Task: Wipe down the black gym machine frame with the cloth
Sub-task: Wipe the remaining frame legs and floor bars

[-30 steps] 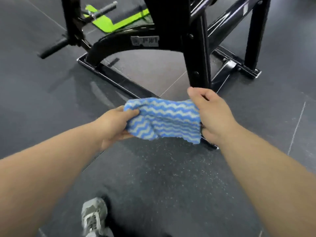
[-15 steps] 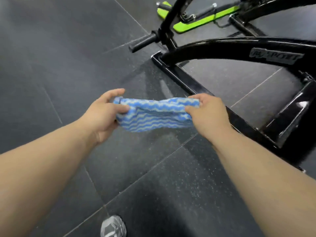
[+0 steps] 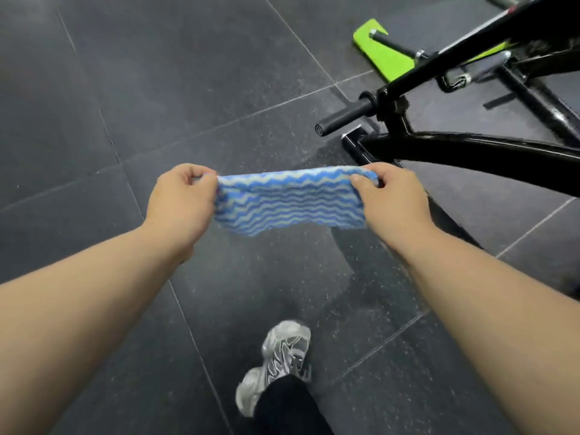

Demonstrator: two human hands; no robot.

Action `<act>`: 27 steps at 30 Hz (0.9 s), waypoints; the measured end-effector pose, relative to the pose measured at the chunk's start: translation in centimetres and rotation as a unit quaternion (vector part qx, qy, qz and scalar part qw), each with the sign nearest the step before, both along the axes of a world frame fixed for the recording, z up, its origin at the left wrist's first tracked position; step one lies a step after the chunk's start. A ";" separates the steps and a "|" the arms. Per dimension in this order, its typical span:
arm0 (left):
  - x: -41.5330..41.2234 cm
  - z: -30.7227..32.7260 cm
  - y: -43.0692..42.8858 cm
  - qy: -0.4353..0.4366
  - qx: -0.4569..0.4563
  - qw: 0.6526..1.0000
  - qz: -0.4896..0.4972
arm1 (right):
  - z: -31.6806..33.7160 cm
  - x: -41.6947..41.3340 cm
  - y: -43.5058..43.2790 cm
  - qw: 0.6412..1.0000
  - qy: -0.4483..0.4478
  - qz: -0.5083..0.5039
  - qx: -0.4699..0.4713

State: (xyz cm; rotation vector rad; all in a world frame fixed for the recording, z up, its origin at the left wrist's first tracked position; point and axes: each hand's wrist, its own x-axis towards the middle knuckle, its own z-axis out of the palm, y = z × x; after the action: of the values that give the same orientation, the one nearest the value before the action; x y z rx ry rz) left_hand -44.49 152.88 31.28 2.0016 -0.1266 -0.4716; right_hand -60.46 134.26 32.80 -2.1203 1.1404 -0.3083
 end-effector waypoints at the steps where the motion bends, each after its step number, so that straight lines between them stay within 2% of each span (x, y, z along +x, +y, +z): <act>1: 2.1 -0.4 -0.7 0.005 0.006 1.000 0.012 | -0.3 1.8 -0.9 1.000 0.000 0.005 0.001; 3: 6.4 -1.3 -2.2 0.021 0.011 0.999 0.023 | -1.2 5.7 -2.9 1.000 -0.008 0.012 0.000; 7: 16.2 -2.7 -7.7 0.029 -0.012 0.999 -0.015 | -2.9 15.8 -8.5 1.000 -0.016 0.012 -0.015; 11: 24.3 -3.5 -12.0 -0.014 0.047 0.997 -0.065 | -3.5 24.2 -13.1 1.000 0.010 0.002 -0.026; 15: 32.1 -4.0 -15.1 -0.035 0.106 0.992 -0.051 | -3.7 31.5 -15.8 0.999 0.035 -0.022 -0.004; 17: 36.5 -4.0 -17.4 -0.040 0.097 0.993 -0.061 | -3.9 35.6 -17.0 0.997 0.054 -0.048 0.017; 19: 40.5 -4.0 -19.7 -0.042 0.097 0.992 -0.072 | -4.6 39.6 -18.1 0.993 0.035 -0.087 0.070; 21: 44.3 -4.0 -22.6 -0.043 0.091 0.990 -0.103 | -5.0 43.3 -19.5 0.976 -0.037 -0.148 0.157; 23: 48.5 -3.6 -25.8 -0.071 0.083 0.984 -0.141 | -5.1 47.7 -21.1 0.936 -0.099 -0.233 0.246; 25: 50.8 -2.5 -28.5 -0.074 0.064 0.979 -0.181 | -4.8 50.9 -22.2 0.898 -0.137 -0.268 0.322; 27: 52.9 -0.9 -31.7 -0.035 0.028 0.974 -0.220 | -4.0 54.4 -23.6 0.855 -0.196 -0.276 0.393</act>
State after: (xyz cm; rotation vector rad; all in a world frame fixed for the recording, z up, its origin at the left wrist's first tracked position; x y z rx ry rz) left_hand 8.38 121.15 30.39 2.0460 -0.6159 -0.6906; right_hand -6.09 110.61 28.85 -0.9383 1.3056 -0.4179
